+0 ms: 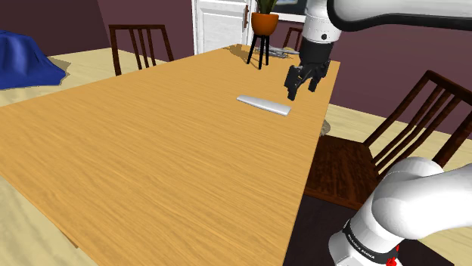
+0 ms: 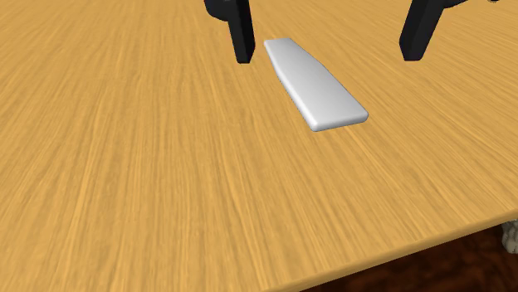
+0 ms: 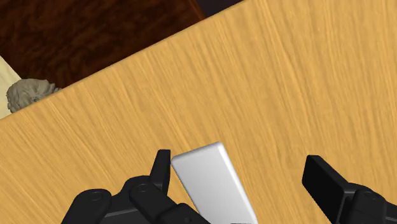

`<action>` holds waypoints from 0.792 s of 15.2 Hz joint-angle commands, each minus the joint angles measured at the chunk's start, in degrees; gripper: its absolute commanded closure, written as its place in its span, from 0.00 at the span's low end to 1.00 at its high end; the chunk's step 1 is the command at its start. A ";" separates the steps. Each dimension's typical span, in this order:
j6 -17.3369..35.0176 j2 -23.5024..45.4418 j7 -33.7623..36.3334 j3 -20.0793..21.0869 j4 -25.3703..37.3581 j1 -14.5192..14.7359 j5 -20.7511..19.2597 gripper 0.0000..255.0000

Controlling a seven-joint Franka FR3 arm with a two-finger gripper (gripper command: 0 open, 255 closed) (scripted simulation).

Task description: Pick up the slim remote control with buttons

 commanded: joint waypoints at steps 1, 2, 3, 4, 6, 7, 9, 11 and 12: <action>0.00 0.00 0.00 0.00 0.00 0.00 0.00 0.00; 1.07 2.24 -2.39 -1.03 0.90 0.42 -0.12 0.00; 2.06 4.53 -4.76 -2.03 1.91 0.89 -0.19 0.00; 2.98 6.87 -7.13 -2.99 3.02 1.38 -0.18 0.00; 4.56 11.63 -11.88 -4.71 5.52 2.33 0.07 0.00; 5.22 14.06 -14.26 -5.47 6.91 2.79 0.31 0.00; 6.26 18.97 -19.01 -6.84 9.95 3.73 0.97 0.00; 6.94 23.93 -23.73 -7.95 13.32 4.59 1.88 0.00; 7.13 26.42 -26.07 -8.40 15.13 4.99 2.40 0.00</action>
